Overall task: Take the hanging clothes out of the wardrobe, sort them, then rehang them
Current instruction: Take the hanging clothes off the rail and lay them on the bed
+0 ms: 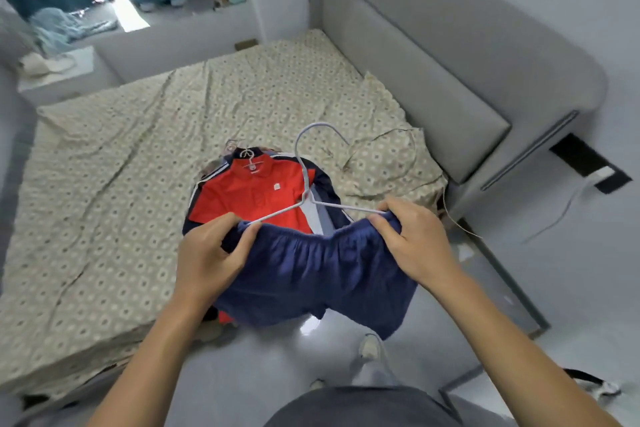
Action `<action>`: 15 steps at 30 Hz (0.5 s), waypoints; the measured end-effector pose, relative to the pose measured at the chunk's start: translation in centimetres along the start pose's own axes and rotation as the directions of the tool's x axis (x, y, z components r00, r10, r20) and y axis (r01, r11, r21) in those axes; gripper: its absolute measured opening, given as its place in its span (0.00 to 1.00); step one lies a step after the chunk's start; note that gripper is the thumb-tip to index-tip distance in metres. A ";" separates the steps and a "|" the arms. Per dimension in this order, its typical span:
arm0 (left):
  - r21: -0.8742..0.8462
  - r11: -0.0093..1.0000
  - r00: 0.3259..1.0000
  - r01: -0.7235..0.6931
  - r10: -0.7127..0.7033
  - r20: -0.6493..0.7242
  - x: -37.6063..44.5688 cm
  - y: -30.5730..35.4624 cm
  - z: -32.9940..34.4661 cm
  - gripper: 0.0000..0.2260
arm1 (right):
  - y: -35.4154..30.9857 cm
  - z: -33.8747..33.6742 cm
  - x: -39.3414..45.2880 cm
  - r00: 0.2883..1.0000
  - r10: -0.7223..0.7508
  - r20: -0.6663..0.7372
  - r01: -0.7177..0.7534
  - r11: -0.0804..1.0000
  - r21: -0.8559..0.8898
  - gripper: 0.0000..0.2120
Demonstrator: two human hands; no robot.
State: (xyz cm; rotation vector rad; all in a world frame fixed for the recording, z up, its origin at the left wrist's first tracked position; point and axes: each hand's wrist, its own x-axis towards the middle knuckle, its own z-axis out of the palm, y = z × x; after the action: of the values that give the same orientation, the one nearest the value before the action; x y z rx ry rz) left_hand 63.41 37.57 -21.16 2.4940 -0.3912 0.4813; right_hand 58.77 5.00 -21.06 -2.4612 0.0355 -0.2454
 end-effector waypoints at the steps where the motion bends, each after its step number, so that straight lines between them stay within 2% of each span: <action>1: 0.025 0.999 0.999 0.032 -0.032 -0.010 0.4 -0.7 -0.2 0.17 | -0.1 0.9 1.6 0.999 -0.026 0.030 0.025 1.000 0.017 0.14; 8: 0.149 0.969 0.980 0.197 -0.192 -0.045 3.8 -5.2 -0.4 0.17 | -1.5 5.9 11.6 0.973 -0.127 0.193 0.120 0.991 0.051 0.17; 15: 0.189 0.931 0.950 0.312 -0.308 -0.049 8.3 -13.9 1.8 0.16 | -2.5 13.7 21.7 0.937 -0.173 0.302 0.166 0.985 0.048 0.17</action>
State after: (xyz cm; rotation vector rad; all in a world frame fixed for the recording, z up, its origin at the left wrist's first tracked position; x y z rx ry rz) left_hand 76.49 46.19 -25.69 2.6713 0.0651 0.4290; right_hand 82.51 13.48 -26.36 -2.4548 -0.3124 0.0644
